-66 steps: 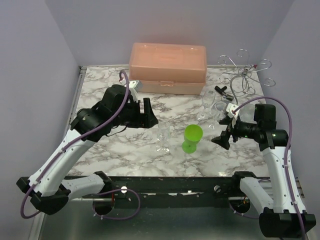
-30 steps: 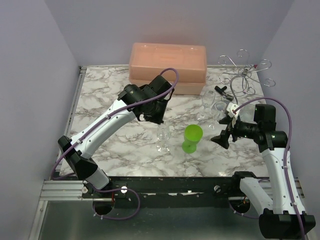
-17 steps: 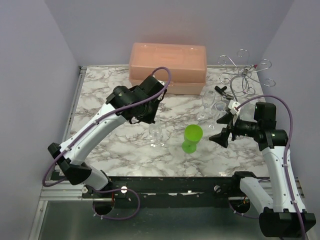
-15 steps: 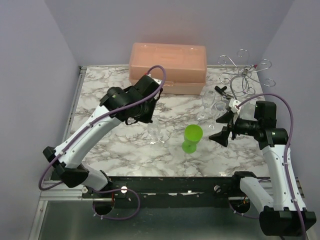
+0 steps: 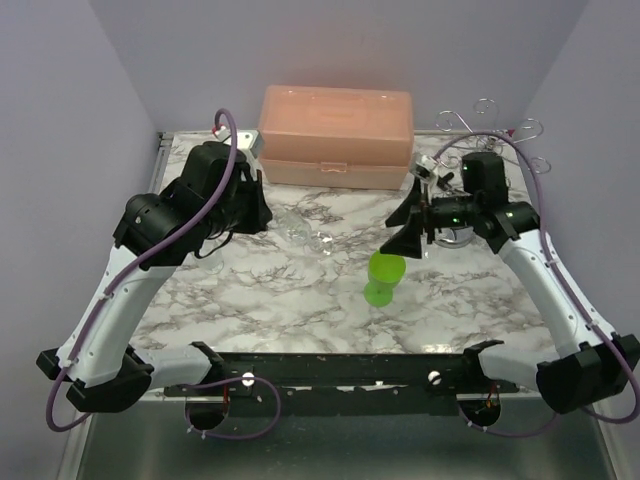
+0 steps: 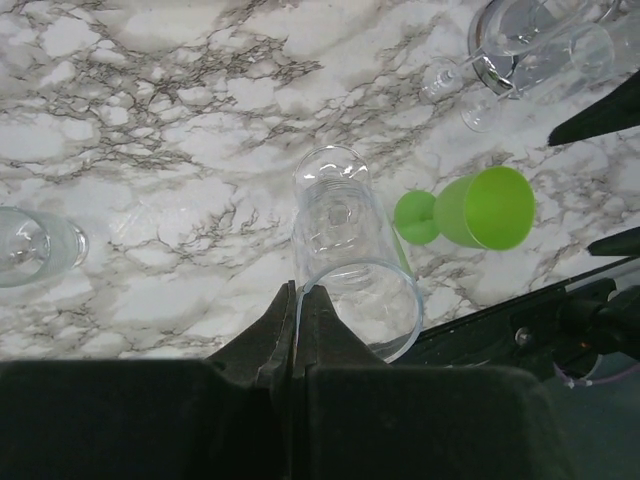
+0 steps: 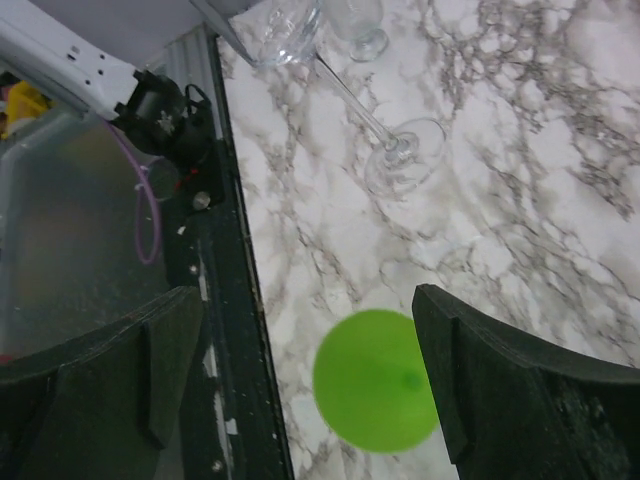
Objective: Place the wine glass upside down on the wine glass rack
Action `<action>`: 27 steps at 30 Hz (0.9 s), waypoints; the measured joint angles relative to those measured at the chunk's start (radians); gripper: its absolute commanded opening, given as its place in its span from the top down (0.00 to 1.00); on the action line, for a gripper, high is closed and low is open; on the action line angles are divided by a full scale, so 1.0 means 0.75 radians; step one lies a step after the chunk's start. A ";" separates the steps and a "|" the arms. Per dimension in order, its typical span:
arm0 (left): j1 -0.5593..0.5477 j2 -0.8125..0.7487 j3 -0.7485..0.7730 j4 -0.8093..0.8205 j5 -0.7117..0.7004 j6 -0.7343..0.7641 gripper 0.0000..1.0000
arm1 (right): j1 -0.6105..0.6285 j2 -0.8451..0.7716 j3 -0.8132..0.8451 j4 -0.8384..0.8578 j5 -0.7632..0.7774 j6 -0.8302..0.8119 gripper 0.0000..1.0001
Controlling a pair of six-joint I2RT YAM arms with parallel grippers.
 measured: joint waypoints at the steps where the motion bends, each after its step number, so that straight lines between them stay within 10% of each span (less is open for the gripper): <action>1: 0.004 0.000 0.005 0.002 0.005 -0.003 1.00 | 0.056 0.026 0.013 0.035 0.029 0.071 0.06; 19: 0.029 -0.301 -0.131 0.160 0.020 -0.143 1.00 | 0.384 0.470 0.269 0.234 0.573 0.860 0.00; 27: 0.029 -0.378 -0.224 0.229 0.020 -0.187 1.00 | 0.392 0.491 0.231 0.346 0.514 1.037 0.27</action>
